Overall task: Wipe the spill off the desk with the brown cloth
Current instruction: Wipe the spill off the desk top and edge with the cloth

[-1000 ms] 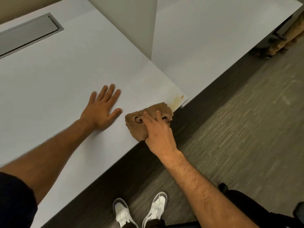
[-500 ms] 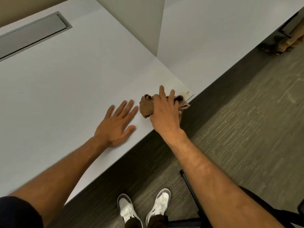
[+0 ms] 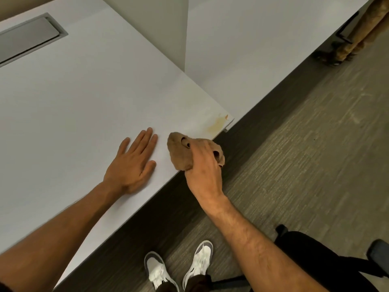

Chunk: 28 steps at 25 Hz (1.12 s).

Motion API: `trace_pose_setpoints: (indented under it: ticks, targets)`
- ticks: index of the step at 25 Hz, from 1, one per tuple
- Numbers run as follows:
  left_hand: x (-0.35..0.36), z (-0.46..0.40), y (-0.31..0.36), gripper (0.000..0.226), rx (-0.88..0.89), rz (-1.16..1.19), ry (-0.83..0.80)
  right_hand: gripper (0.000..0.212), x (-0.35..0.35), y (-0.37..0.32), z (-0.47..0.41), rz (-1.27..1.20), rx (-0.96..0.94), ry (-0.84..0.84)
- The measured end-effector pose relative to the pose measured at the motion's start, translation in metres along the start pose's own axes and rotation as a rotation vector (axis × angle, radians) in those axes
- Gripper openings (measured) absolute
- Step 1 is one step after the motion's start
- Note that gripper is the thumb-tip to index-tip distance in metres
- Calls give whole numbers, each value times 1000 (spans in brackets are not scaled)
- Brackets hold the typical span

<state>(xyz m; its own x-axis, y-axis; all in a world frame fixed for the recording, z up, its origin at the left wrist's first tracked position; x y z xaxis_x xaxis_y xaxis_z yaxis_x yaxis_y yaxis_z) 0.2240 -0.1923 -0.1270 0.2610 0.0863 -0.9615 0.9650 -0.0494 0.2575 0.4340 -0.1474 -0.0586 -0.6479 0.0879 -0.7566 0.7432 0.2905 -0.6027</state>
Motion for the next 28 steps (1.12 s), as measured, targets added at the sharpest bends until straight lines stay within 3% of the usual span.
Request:
trace_pose_setpoints:
  ticks: [3,6,8,12,16,18,20,24,28]
  targets:
    - [2,1,-1,69,5,-7,15,64,-8,11,-36,-3,130,126]
    - [4,0,-2,69,12,-16,17,73,9,8,-46,419,-17,-74]
    - [5,0,-2,69,8,-23,13,75,18,2,-35,506,-56,-186]
    - [4,0,-2,70,0,-30,5,59,7,-10,-17,314,-116,-180]
    - [4,1,-1,71,2,-22,8,44,-31,4,-40,27,184,15]
    - [5,0,-1,70,7,-18,10,43,-48,24,-75,-6,258,160]
    - [5,0,-2,70,4,-21,7,51,-53,41,-108,77,195,194]
    - [4,1,-2,70,1,-27,3,70,-13,59,-118,463,53,-145]
    - [4,1,-2,70,-2,-35,1,77,9,53,-91,543,4,-160]
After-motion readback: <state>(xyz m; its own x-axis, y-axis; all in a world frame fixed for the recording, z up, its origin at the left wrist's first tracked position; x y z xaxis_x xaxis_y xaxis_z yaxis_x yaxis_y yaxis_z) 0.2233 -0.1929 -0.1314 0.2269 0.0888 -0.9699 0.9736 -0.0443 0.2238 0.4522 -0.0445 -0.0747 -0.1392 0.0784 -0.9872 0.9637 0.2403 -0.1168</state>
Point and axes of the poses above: each hand's wrist, its own z-axis away from the middle knuckle, its own x-axis out of the palm, y = z × x, the point moved 4 cm from there along -z, towards the middle knuckle, and after that the axes turned 15 degrees about y, right-handed, at the moved point
